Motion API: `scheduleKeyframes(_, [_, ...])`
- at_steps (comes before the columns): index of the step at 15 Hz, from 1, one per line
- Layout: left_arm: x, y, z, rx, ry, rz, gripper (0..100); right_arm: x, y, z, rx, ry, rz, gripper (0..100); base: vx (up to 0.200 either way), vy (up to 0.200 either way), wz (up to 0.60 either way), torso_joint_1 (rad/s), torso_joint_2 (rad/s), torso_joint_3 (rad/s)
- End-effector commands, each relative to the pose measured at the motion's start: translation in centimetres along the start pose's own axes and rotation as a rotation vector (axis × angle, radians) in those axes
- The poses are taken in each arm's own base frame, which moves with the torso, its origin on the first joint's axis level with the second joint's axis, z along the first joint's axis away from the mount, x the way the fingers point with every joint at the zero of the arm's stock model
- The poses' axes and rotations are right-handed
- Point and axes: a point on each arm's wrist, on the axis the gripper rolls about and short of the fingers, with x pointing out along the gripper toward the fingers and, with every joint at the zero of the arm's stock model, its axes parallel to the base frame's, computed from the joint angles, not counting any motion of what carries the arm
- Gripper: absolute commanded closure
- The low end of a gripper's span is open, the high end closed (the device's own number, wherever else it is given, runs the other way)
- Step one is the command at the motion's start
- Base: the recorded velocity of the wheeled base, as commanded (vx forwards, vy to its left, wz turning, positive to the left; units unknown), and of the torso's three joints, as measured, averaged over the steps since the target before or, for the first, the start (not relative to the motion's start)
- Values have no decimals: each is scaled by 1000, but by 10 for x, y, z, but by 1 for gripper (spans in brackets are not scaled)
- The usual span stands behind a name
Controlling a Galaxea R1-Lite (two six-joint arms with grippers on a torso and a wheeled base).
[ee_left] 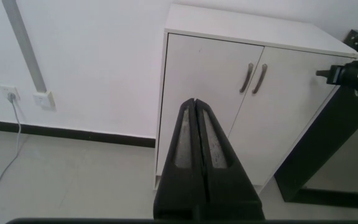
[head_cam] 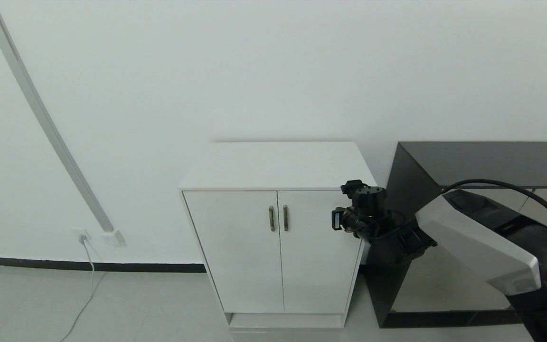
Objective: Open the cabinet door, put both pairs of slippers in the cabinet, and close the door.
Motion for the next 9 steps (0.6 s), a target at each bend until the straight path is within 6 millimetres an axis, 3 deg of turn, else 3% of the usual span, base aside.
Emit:
scheduleKeyframes(1, [0, 0, 0, 0, 0, 0, 100, -39, 2, 23, -1, -28, 14, 100, 0, 0, 0, 0, 0, 0])
scheduleKeyframes(2, [0, 0, 0, 0, 0, 0, 100, -43, 2, 24, -1, -28, 14, 100, 0, 0, 0, 0, 0, 0])
scheduleKeyframes(6, [0, 0, 0, 0, 0, 0, 100, -103, -12, 26, -2, -14, -21, 100, 0, 0, 0, 0, 0, 0])
scheduleKeyframes(7, [0, 0, 0, 0, 1, 1, 100, -120, -24, 23, 0, 6, -75, 100, 0, 0, 0, 0, 0, 0])
scheduleKeyframes(9, [0, 0, 0, 0, 0, 0, 100, -137, -38, 20, 6, 12, -121, 100, 0, 0, 0, 0, 0, 0])
